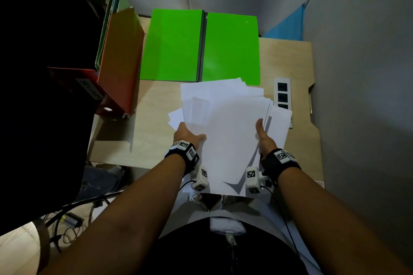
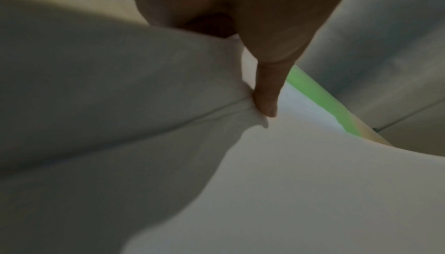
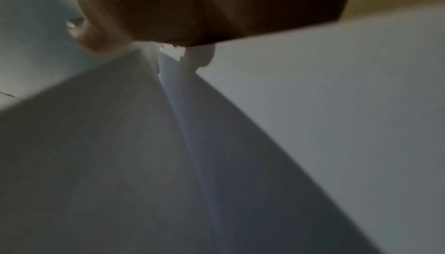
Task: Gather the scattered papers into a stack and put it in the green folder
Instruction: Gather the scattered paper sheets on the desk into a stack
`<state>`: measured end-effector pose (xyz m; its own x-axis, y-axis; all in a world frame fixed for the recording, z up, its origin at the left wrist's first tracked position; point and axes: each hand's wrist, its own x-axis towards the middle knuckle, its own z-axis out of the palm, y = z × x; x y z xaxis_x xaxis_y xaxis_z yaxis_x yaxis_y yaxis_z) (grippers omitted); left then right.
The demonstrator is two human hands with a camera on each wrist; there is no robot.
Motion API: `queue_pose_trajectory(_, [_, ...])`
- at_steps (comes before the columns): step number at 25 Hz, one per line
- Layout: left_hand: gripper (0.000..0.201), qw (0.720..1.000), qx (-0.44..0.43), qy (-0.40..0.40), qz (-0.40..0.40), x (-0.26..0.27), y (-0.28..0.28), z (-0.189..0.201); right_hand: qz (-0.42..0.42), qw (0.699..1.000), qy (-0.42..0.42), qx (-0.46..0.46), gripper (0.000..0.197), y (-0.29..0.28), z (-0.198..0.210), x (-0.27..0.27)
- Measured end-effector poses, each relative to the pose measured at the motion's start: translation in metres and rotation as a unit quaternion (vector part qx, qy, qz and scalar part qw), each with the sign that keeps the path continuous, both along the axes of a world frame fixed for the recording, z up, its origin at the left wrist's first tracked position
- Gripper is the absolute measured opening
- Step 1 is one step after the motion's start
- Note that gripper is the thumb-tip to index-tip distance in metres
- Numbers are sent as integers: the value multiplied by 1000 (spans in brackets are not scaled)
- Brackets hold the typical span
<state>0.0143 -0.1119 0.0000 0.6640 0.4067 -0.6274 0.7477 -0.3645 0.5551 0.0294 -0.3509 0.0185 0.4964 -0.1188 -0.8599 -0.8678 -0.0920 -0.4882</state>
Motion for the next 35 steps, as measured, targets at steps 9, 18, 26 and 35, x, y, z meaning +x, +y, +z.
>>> queue_pose_trajectory(9, [68,995,-68,-77,-21,-4,-13,-2,-42,997,-63,29,77,7,-15,4])
queue_pose_trajectory(18, [55,899,-395,-186,36,30,22,49,126,932,-280,190,53,-8,88,29])
queue_pose_trajectory(26, [30,925,-218,-306,45,44,9,126,48,941,-334,-10,65,-14,87,57])
queue_pose_trajectory(35, [71,930,-182,-320,13,27,-13,101,-3,945,-327,9,44,3,53,38])
